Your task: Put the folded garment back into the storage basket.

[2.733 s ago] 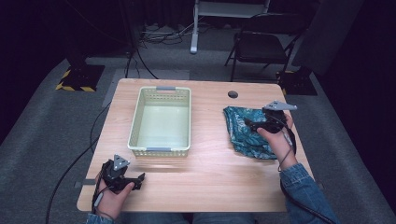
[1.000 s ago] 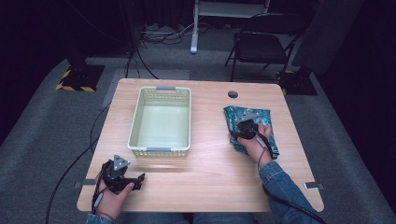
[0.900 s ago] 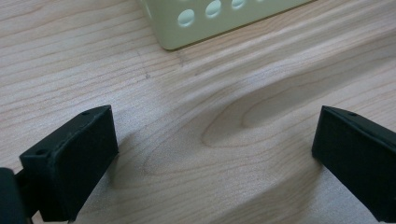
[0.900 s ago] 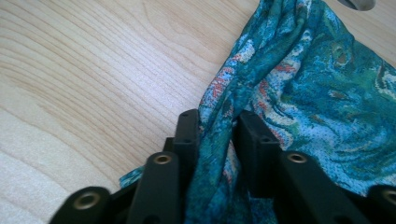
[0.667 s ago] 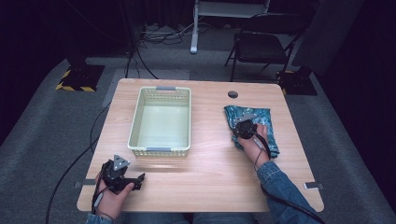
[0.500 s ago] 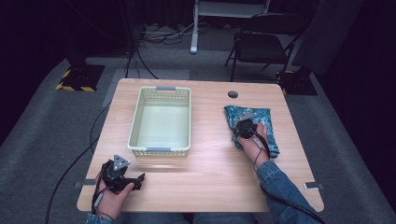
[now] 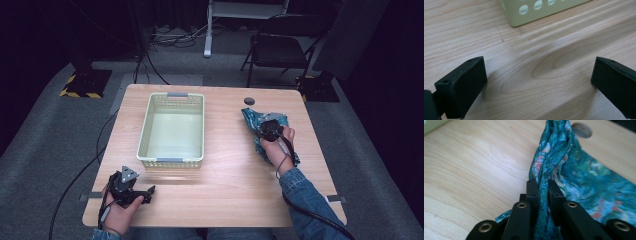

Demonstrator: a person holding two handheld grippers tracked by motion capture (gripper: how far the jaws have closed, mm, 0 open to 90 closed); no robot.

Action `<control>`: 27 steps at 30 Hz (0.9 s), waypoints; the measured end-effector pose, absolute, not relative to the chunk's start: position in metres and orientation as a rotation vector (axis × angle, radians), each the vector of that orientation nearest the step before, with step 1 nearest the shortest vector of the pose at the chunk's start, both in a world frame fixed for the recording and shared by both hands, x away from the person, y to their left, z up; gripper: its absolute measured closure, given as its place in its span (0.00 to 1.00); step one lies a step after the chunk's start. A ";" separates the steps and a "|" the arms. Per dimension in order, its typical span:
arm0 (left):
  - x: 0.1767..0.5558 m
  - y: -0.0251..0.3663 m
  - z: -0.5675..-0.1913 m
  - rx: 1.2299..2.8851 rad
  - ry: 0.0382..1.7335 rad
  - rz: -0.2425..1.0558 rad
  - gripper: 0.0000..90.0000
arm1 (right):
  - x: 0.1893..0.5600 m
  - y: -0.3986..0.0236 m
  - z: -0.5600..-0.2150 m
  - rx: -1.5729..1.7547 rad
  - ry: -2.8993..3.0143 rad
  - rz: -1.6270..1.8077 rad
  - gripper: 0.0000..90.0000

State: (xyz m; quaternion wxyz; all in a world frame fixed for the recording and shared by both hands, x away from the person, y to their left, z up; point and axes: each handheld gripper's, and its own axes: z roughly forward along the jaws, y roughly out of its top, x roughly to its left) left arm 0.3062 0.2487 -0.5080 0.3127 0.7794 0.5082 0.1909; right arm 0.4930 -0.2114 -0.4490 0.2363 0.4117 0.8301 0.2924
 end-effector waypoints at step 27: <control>0.307 0.249 -0.508 2.061 1.332 0.503 0.00 | 0.492 -0.204 -0.354 1.081 2.138 0.951 0.92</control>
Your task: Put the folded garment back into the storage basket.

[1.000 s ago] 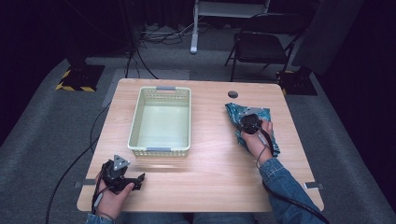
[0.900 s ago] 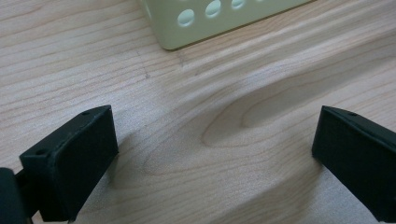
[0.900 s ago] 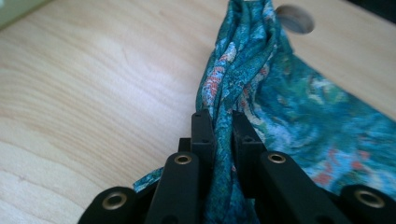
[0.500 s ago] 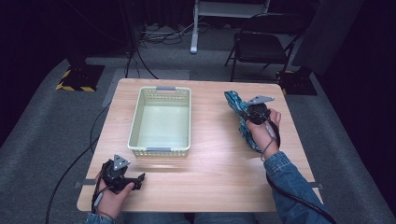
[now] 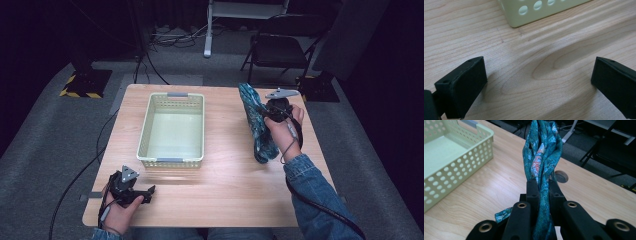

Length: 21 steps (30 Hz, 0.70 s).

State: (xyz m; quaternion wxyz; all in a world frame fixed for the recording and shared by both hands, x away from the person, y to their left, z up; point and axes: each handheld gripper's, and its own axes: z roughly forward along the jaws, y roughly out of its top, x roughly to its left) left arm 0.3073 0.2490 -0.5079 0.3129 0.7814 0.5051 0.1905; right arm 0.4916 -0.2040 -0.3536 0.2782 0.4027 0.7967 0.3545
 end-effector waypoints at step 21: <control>0.308 0.249 -0.508 2.062 1.334 0.503 0.00 | 0.492 -0.160 -0.298 1.000 2.119 0.986 0.92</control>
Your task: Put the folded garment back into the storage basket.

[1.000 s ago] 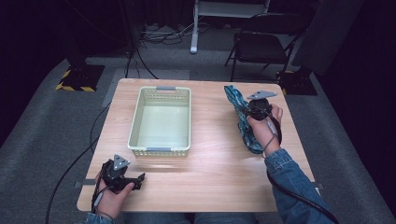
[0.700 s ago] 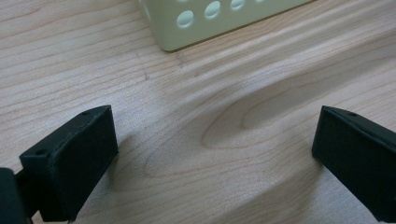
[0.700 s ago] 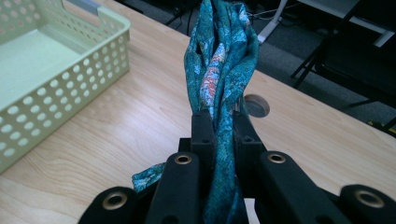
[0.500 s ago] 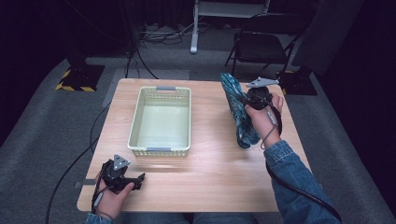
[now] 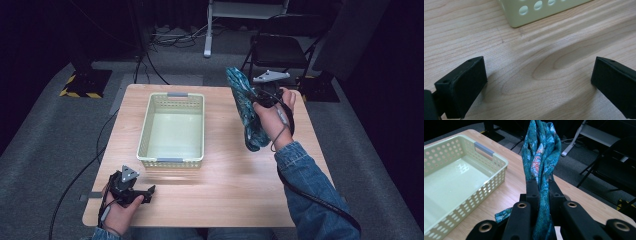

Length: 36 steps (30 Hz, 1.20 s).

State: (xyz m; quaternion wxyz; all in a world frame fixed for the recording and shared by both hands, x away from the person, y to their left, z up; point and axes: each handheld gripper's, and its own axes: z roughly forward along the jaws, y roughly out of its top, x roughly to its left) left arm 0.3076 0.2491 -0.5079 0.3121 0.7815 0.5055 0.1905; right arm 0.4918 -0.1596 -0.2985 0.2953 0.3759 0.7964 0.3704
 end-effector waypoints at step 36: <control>0.310 0.250 -0.508 2.073 1.312 0.494 0.01 | 0.499 -0.079 -0.275 0.977 2.117 1.052 0.92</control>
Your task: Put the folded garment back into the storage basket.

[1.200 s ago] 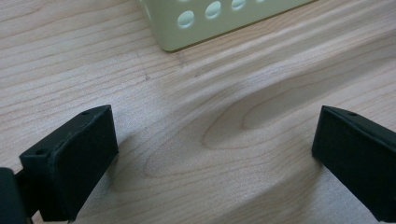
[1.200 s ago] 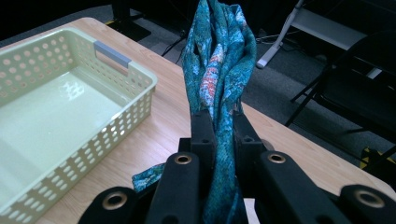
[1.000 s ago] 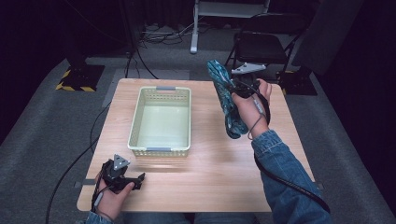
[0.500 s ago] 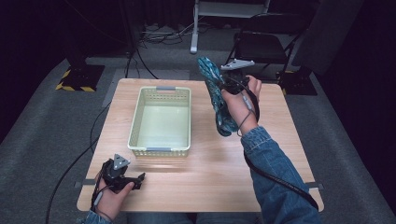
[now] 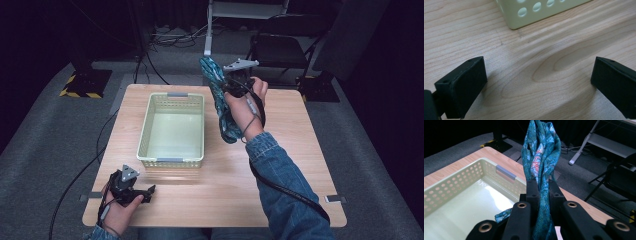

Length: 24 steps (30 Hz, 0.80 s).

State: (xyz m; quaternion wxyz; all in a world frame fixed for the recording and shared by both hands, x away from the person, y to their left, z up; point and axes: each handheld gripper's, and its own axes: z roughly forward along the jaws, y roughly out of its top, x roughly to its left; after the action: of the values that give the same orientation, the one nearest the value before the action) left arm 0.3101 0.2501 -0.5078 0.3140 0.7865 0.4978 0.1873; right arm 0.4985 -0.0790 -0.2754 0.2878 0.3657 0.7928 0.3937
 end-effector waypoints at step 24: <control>0.311 0.249 -0.508 2.075 1.306 0.490 0.01 | 0.505 -0.028 -0.273 0.941 2.180 1.057 0.92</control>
State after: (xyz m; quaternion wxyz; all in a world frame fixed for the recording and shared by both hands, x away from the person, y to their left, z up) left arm 0.3108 0.2493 -0.5079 0.3152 0.7875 0.4958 0.1861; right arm 0.5053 -0.0280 -0.2734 0.2679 0.3490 0.8080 0.3919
